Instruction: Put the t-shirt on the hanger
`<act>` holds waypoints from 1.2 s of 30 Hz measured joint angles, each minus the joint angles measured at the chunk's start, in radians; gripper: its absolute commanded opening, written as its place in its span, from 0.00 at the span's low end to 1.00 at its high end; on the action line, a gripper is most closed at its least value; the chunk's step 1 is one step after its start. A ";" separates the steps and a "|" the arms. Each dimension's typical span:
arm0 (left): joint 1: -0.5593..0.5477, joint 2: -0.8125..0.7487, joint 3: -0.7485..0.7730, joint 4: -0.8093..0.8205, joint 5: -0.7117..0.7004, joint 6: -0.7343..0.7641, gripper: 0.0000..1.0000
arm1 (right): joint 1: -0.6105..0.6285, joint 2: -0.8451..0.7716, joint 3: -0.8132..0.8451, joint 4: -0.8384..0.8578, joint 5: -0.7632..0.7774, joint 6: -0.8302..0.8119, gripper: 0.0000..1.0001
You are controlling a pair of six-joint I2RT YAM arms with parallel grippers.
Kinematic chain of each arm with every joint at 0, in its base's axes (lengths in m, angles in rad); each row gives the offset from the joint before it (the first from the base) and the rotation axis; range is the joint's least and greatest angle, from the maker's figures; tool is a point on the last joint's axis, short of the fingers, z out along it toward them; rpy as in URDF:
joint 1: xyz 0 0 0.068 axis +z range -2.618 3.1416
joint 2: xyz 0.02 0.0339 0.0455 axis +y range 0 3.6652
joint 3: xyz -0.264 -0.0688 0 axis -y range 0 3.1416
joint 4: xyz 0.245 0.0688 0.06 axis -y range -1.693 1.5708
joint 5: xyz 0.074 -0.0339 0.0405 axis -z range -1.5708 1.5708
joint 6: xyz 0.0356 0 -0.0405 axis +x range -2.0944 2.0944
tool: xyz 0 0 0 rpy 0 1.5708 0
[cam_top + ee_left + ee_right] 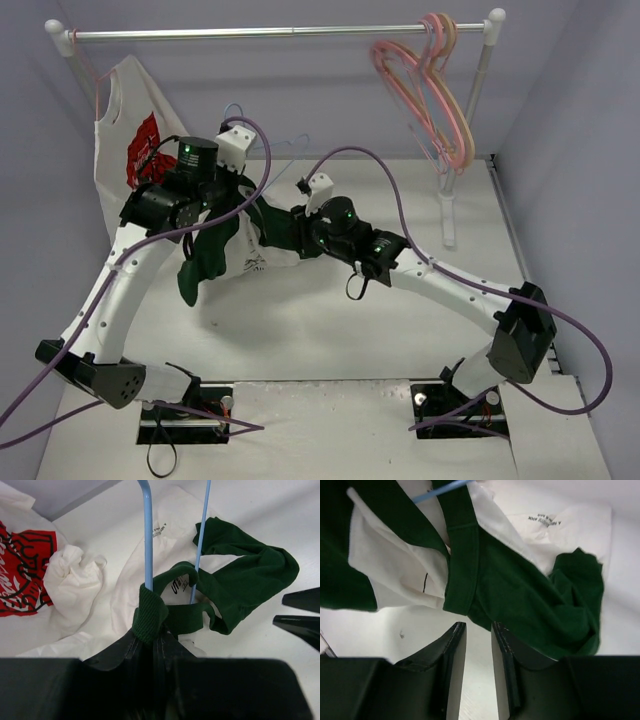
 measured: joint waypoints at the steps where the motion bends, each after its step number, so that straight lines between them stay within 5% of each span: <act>1: 0.000 0.003 0.006 -0.006 -0.007 -0.012 0.00 | 0.009 0.011 0.000 0.003 0.013 0.018 0.29; 15: -0.005 0.021 0.010 -0.082 -0.047 -0.163 0.00 | 0.145 0.171 0.126 0.016 0.221 0.196 0.37; 36: -0.005 0.058 0.065 -0.119 -0.068 -0.204 0.00 | 0.197 0.273 0.209 -0.125 0.406 0.278 0.32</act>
